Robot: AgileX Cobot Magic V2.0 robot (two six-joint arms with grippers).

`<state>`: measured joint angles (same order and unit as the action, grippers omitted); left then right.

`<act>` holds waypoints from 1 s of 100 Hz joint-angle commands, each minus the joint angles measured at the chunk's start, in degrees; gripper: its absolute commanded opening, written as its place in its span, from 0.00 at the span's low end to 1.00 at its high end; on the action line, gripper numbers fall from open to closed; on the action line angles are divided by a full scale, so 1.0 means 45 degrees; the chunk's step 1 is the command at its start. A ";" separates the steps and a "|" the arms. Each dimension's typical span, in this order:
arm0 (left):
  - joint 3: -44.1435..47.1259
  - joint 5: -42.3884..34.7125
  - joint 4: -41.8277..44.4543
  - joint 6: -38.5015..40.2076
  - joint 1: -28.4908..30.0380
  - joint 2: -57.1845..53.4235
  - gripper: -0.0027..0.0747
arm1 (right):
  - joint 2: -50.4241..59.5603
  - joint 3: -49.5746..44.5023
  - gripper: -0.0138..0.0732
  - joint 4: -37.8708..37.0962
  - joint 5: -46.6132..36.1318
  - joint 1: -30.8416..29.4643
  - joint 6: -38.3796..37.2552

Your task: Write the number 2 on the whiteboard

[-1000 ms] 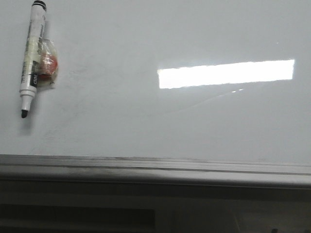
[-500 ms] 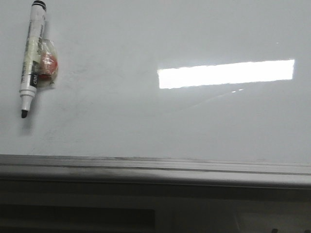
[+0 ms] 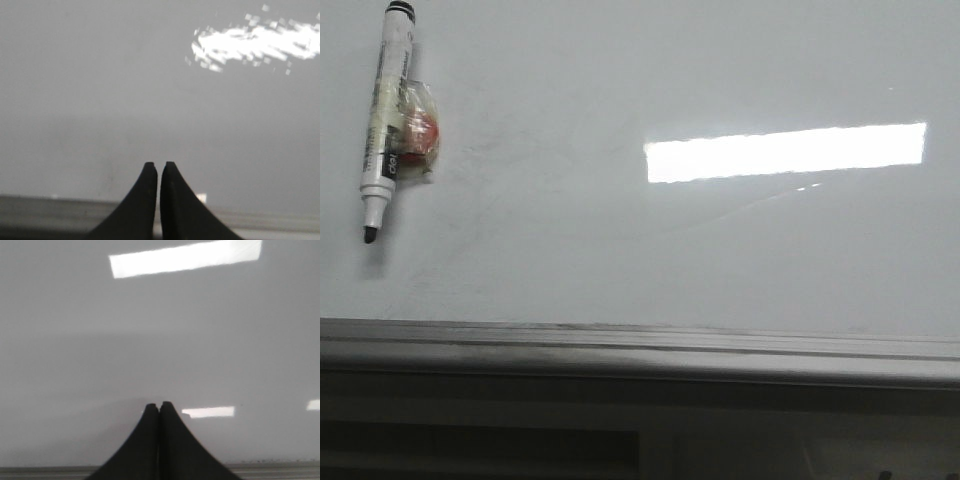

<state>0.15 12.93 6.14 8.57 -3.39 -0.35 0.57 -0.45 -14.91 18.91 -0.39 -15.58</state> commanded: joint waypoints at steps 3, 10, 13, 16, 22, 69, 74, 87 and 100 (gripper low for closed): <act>0.0360 -0.2659 -0.0138 0.0006 -0.0010 -0.0321 0.01 | 0.0299 -0.0301 0.09 -0.0605 -0.0508 -0.0043 0.0178; 0.0360 -0.3090 -0.0138 0.0006 -0.0010 -0.0321 0.01 | 0.0299 -0.0301 0.09 -0.0605 -0.0508 -0.0043 0.0178; 0.0360 -0.3101 -0.0138 0.0006 -0.0010 -0.0321 0.01 | 0.0299 -0.0301 0.09 -0.0605 -0.0508 -0.0043 0.0178; 0.0360 -0.3101 -0.0138 0.0006 -0.0010 -0.0321 0.01 | 0.0299 -0.0301 0.09 -0.0675 -0.0533 -0.0043 0.0178; 0.0360 -0.3077 -0.0138 0.0006 -0.0010 -0.0321 0.01 | 0.0299 -0.0301 0.09 -0.0738 -0.0894 -0.0043 0.0178; 0.0360 -0.3632 -0.1475 0.0131 -0.0021 -0.0321 0.01 | 0.0299 -0.0301 0.09 -0.0873 -0.4322 -0.0043 0.0213; 0.0360 -0.4088 -0.2721 0.0152 -0.0041 -0.0321 0.01 | 0.0299 -0.0301 0.09 -0.0873 -0.4292 -0.0043 0.0213; -0.0006 -0.3891 -0.3015 0.0128 -0.0041 -0.0321 0.01 | 0.0216 0.0035 0.09 0.0294 -0.4635 -0.0043 0.0186; -0.1238 -0.2375 -0.1863 0.0128 -0.0041 0.0111 0.01 | -0.0569 0.1670 0.09 0.0322 -0.3035 -0.0043 0.0186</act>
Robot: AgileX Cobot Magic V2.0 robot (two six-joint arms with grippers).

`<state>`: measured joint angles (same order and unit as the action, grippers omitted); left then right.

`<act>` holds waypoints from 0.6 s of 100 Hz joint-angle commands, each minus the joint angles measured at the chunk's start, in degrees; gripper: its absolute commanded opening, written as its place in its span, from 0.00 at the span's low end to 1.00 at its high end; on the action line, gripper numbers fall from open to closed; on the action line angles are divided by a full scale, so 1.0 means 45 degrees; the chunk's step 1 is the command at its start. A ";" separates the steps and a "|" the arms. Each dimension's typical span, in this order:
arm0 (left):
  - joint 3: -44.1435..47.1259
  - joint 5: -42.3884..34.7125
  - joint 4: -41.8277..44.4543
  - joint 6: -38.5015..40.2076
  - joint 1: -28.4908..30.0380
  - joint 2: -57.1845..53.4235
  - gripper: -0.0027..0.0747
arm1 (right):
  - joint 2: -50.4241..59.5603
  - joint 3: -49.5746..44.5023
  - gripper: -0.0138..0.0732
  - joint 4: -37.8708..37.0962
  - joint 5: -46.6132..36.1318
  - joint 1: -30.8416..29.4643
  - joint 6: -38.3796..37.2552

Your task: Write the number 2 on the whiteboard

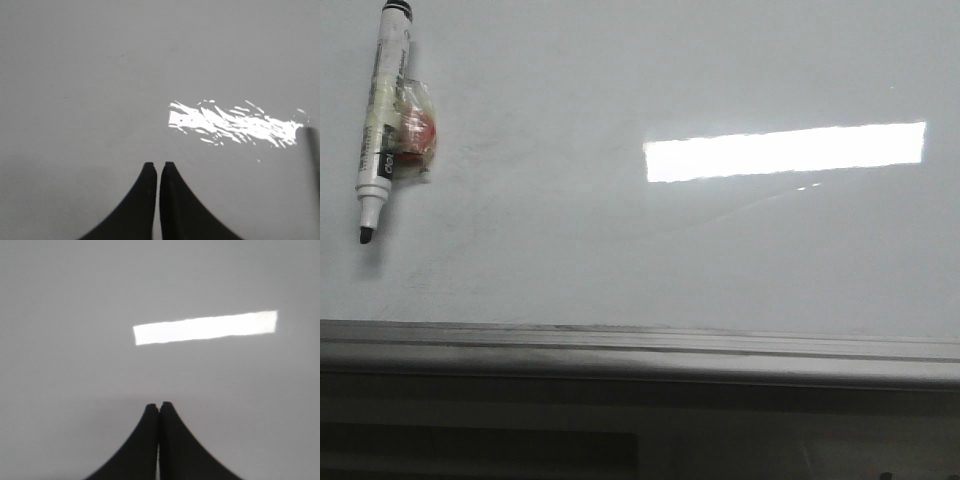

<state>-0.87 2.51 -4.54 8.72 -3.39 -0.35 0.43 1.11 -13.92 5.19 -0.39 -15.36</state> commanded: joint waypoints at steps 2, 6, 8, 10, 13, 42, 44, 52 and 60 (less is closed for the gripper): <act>-0.1225 0.0314 0.0514 0.0095 -0.0041 0.0247 0.01 | -0.0741 0.1721 0.09 0.0103 0.0686 -0.0043 0.0139; -0.1911 0.1216 0.0514 0.0095 -0.0041 0.0545 0.01 | -0.1196 0.2481 0.09 0.0103 0.1981 -0.0043 0.0139; -0.2249 0.1620 0.0514 0.0095 -0.0041 0.0647 0.01 | -0.1430 0.2826 0.09 0.0103 0.2319 -0.0043 0.0139; -0.2559 0.1861 0.0514 0.0095 -0.0041 0.0790 0.01 | -0.1655 0.3035 0.09 0.0127 0.2733 -0.0043 0.0139; -0.2922 0.2355 0.0514 0.0095 -0.0041 0.1016 0.01 | -0.1936 0.3479 0.09 0.0225 0.3156 -0.0043 0.0139; -0.3642 0.3084 0.0086 -0.0375 -0.0179 0.2140 0.18 | -0.3196 0.4201 0.09 0.1604 0.2896 -0.0043 0.0139; -0.3642 0.2956 -0.0139 -0.0375 -0.0179 0.2140 0.23 | -0.3196 0.4201 0.09 0.1739 0.2875 -0.0043 0.0139; -0.3522 0.2013 -0.0953 -0.0375 -0.0179 0.2158 0.42 | -0.3196 0.4201 0.09 0.1916 0.2724 -0.0043 0.0139; -0.3176 0.0010 -0.1797 -0.0234 -0.0179 0.2169 0.48 | -0.3196 0.4201 0.09 0.1892 0.2247 -0.0043 0.0161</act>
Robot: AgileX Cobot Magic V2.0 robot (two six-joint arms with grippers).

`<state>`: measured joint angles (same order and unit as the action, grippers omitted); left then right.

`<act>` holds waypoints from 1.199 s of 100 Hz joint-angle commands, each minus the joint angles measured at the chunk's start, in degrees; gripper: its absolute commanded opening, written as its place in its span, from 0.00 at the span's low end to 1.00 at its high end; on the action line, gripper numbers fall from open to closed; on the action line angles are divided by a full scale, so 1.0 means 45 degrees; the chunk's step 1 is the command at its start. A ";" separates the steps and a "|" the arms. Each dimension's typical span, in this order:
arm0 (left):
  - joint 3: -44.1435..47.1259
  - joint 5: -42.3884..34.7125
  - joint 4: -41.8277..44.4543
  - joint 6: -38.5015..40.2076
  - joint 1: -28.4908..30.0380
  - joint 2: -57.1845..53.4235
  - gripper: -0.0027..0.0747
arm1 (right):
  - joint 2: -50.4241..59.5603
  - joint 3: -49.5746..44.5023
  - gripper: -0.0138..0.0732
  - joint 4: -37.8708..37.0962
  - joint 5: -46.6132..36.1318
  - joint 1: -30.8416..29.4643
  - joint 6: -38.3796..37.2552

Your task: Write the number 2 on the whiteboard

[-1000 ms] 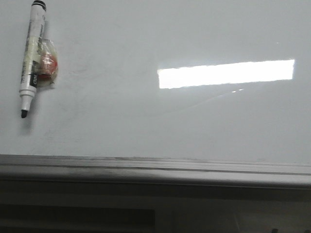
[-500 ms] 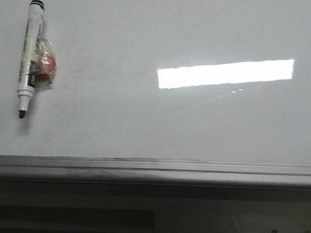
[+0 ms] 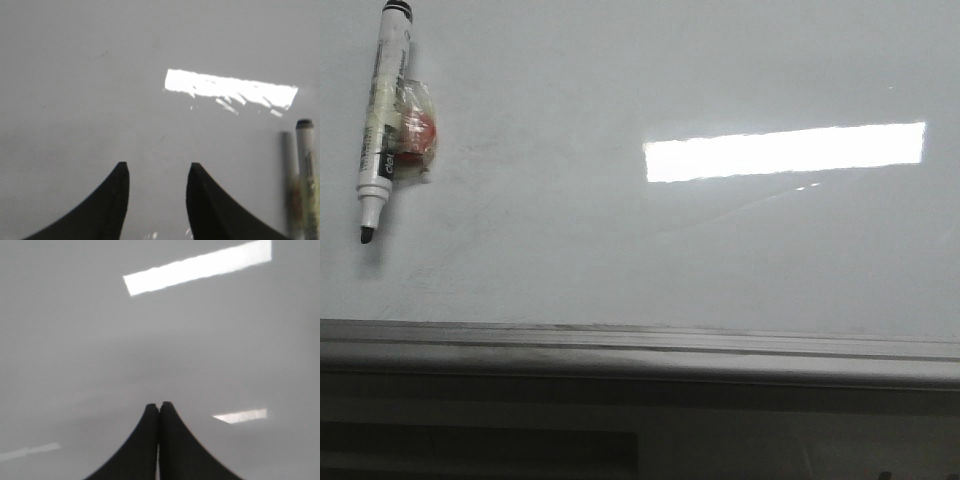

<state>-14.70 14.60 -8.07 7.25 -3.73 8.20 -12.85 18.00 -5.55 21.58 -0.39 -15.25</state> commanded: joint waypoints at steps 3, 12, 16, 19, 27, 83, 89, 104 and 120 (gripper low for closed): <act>0.0048 -0.3313 -0.1542 0.0091 -0.0103 0.0291 0.48 | -0.0245 0.0447 0.09 0.0032 -0.1456 -0.0043 0.0137; 0.0080 -0.3652 -0.1564 -0.0115 -0.0241 0.0291 0.44 | -0.0245 0.0447 0.09 -0.0060 -0.1449 -0.0043 0.0137; 0.0049 -0.3359 -0.1105 -0.0172 -0.0315 0.0291 0.42 | -0.0245 0.0447 0.09 -0.0060 -0.1449 -0.0043 0.0137; 0.0049 -0.3244 -0.0806 -0.0172 -0.0456 0.0291 0.41 | -0.0245 0.0447 0.09 -0.0060 -0.1449 -0.0043 0.0137; 0.0049 -0.2889 -0.0192 -0.0172 -0.0907 0.0291 0.41 | -0.0245 0.0447 0.09 -0.0060 -0.1631 -0.0043 0.0137; 0.0049 -0.2289 -0.0342 -0.1153 -0.5660 0.2396 0.42 | -0.0245 0.0478 0.09 0.0334 -0.1660 -0.0043 0.0137; 0.0049 -0.2683 -0.0342 -0.1217 -0.6113 0.3280 0.42 | -0.0245 0.0478 0.09 0.0334 -0.1660 -0.0043 0.0137; -0.0043 -0.4337 -0.0317 -0.1276 -0.7205 0.5576 0.43 | -0.0245 0.0478 0.09 0.0334 -0.1660 -0.0043 0.0137; -0.0784 -0.4477 -0.0296 -0.1299 -0.7702 0.8023 0.43 | -0.0245 0.0478 0.09 0.0334 -0.1447 -0.0043 0.0137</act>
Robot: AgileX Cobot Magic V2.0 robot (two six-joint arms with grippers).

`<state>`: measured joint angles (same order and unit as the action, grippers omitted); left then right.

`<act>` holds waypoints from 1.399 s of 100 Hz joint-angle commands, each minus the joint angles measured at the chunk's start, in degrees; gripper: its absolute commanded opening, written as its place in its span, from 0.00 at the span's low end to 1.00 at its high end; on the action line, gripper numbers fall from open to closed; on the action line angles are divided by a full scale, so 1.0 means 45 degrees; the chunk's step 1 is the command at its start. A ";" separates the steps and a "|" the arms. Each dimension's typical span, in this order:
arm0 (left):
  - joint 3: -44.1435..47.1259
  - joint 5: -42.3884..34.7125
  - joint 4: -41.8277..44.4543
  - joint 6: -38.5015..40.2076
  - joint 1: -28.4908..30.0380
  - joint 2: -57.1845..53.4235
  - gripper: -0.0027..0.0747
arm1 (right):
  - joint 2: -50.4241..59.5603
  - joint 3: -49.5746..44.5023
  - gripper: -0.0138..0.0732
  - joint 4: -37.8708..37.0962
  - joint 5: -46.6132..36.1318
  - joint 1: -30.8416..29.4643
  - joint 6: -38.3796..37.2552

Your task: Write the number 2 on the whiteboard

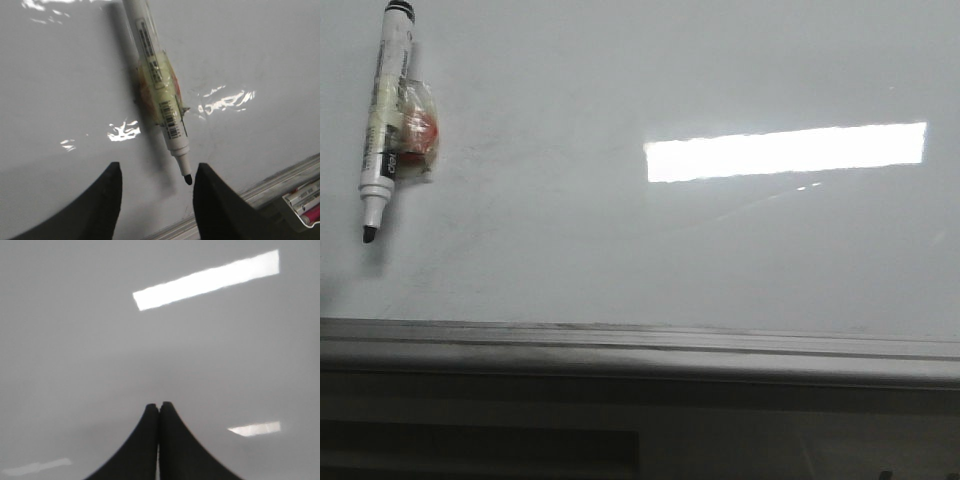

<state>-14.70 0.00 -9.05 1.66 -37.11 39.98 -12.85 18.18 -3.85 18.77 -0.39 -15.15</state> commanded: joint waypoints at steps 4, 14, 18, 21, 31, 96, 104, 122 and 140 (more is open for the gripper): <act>-0.1042 -0.1329 -0.0068 -0.0057 -0.0310 0.1452 0.43 | -0.0245 0.0438 0.09 -0.0044 -0.0687 -0.0043 0.0115; -0.1593 -0.1708 -0.0182 -0.0057 -0.0310 0.2280 0.43 | -0.0245 0.0438 0.09 -0.0044 -0.0484 -0.0043 0.0115; -0.1778 -0.1899 -0.0182 -0.0057 -0.0310 0.2472 0.43 | -0.0245 0.0438 0.09 -0.0044 -0.0425 -0.0043 0.0115; -0.1880 -0.1993 -0.0182 -0.0057 -0.0310 0.2607 0.43 | -0.0245 0.0438 0.09 -0.0044 -0.0388 -0.0043 0.0115; -0.2140 -0.2080 -0.0267 -0.0057 -0.0310 0.2899 0.43 | -0.0245 0.0438 0.09 -0.0044 -0.0261 -0.0043 0.0115; -0.2245 -0.1275 0.0143 -0.0085 -0.0310 0.4515 0.01 | -0.0245 0.0438 0.09 0.0078 -0.0741 -0.0043 0.0115; -0.2245 -0.1275 0.0171 -0.0085 -0.0310 0.4283 0.01 | -0.0245 0.0529 0.09 0.0409 -0.0768 0.0022 0.0115; -0.2245 -0.1273 0.1204 -0.0115 -0.0508 0.3135 0.01 | -0.0664 0.0896 0.09 0.0431 0.0035 0.1732 0.0359; -0.2245 -0.1125 0.3309 -0.0115 -0.1404 0.1992 0.01 | -0.2120 0.1749 0.09 0.0431 -0.1347 0.5051 0.2541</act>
<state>-23.30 -1.89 0.85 1.27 -41.27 51.24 -18.75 22.37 -1.86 20.72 16.66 -8.91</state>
